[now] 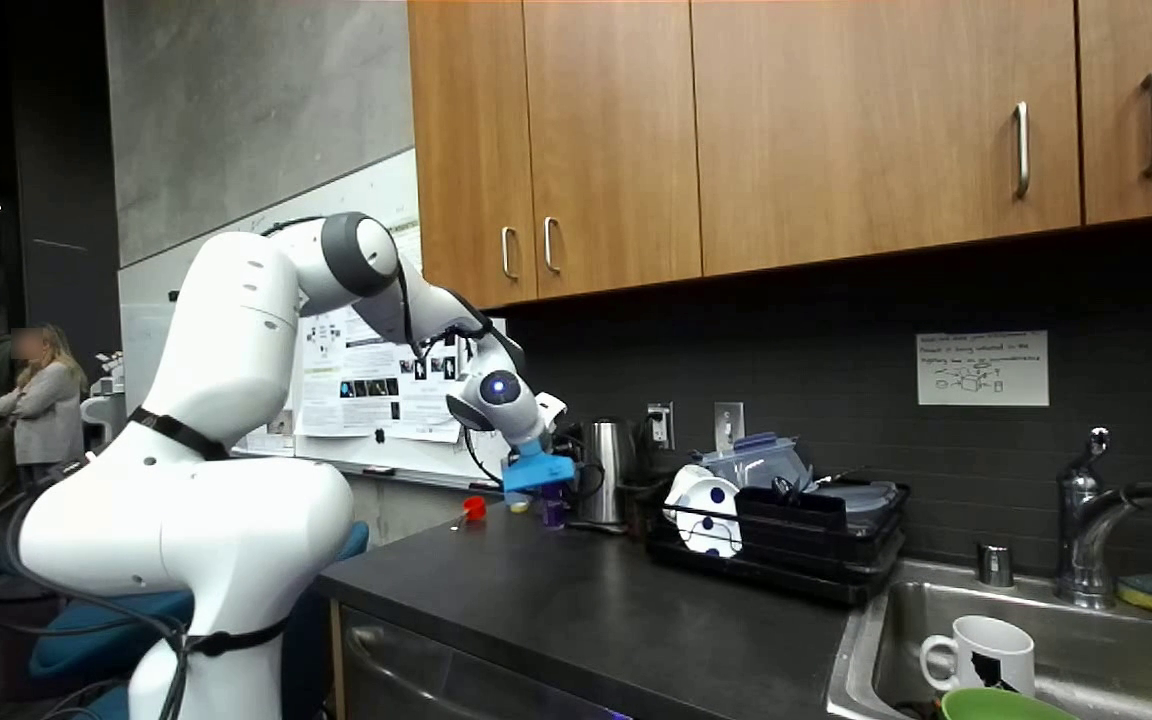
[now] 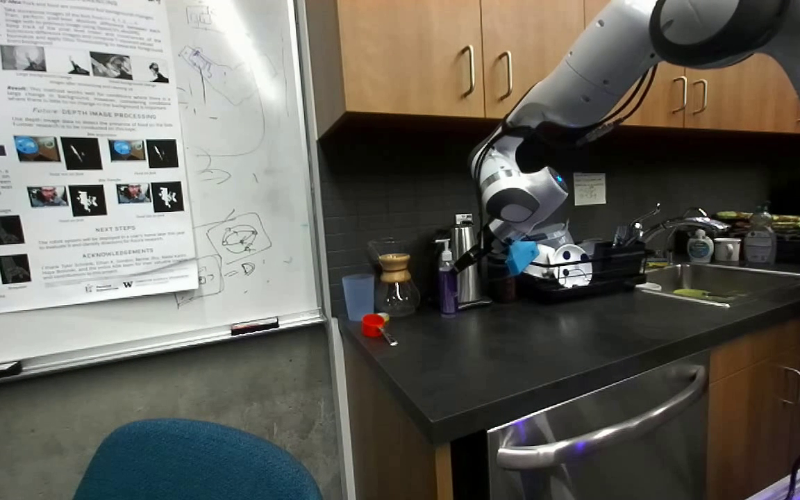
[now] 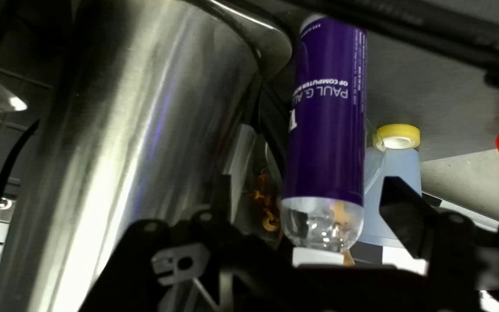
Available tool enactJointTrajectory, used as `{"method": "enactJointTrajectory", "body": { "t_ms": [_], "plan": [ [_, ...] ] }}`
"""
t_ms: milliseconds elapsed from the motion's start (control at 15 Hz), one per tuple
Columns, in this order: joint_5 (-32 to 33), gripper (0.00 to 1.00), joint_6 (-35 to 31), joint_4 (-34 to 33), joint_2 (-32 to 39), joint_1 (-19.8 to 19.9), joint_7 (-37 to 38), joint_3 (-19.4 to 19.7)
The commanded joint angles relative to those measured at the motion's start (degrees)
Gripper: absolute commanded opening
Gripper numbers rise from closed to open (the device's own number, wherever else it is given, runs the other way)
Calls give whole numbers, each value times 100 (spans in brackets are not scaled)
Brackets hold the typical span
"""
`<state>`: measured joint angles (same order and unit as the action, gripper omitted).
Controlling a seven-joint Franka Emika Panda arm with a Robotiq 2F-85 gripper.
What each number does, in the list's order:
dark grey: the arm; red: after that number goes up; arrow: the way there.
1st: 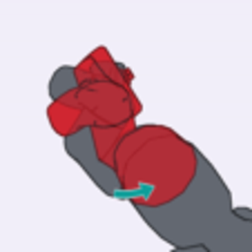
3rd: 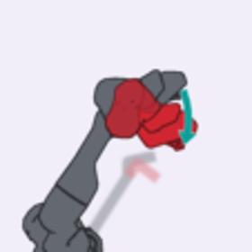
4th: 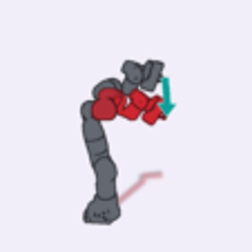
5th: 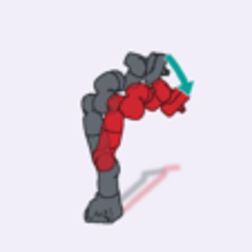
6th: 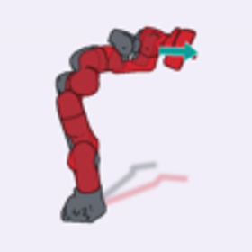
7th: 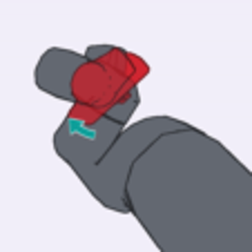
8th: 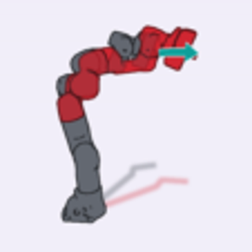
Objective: Move the purple bottle to the right and then lay it in the counter
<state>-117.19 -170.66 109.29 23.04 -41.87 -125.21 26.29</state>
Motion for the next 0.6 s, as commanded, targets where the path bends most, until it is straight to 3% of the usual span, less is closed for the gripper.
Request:
{"method": "enactJointTrajectory", "body": {
  "t_ms": [0, 533],
  "plan": [
    [93, 100, -35, -121, 29, 31, 173, -31],
    [488, 100, 83, -342, 289, 77, 642, -130]
  ]
}}
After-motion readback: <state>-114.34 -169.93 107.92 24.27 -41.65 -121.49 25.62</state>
